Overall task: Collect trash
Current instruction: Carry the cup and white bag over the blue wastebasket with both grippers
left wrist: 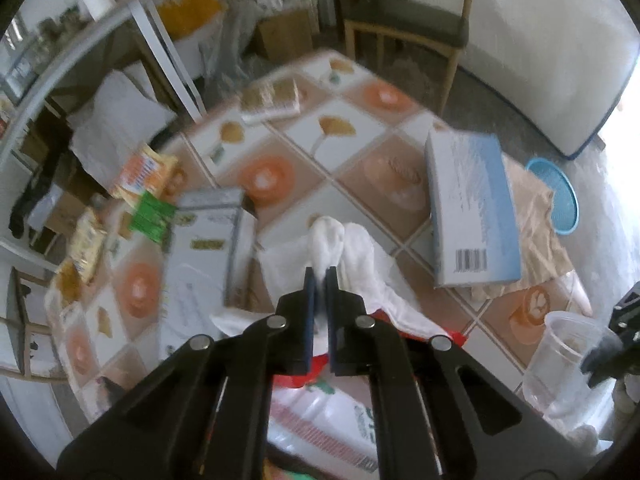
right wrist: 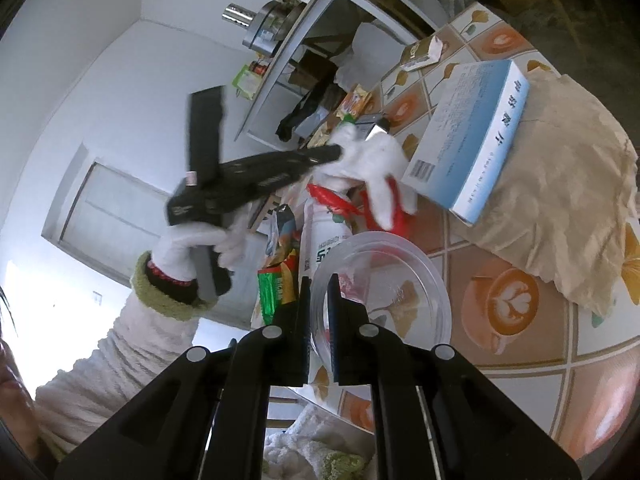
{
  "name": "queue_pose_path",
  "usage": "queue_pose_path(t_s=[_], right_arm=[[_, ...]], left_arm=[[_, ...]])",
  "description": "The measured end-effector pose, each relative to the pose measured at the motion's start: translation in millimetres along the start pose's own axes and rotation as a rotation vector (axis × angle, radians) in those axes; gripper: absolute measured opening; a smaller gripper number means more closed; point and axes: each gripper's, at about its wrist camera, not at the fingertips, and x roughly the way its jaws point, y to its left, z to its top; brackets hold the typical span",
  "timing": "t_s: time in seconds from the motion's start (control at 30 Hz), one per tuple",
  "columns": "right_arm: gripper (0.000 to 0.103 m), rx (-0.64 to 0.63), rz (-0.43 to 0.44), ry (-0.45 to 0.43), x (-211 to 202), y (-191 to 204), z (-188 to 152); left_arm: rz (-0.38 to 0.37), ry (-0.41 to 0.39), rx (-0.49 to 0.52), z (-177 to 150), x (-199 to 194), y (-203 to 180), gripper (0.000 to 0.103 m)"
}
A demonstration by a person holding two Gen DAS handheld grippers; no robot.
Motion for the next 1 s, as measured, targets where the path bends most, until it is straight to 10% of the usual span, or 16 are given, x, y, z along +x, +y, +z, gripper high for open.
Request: queue_pose_path(t_s=[0.27,0.53,1.0], right_arm=[[0.008,0.004,0.005,-0.06,-18,1,-3],[0.008,0.023,0.003,-0.188,-64,2,-11],[0.008,0.251,-0.301,-0.547,-236,-75,-75]], left_arm=[[-0.005,-0.165,-0.043,8,-72,13,0.003],[-0.207,-0.269,-0.081,15,-125,-15,0.003],[-0.535,-0.136,0.148,91,-49,-241,0.003]])
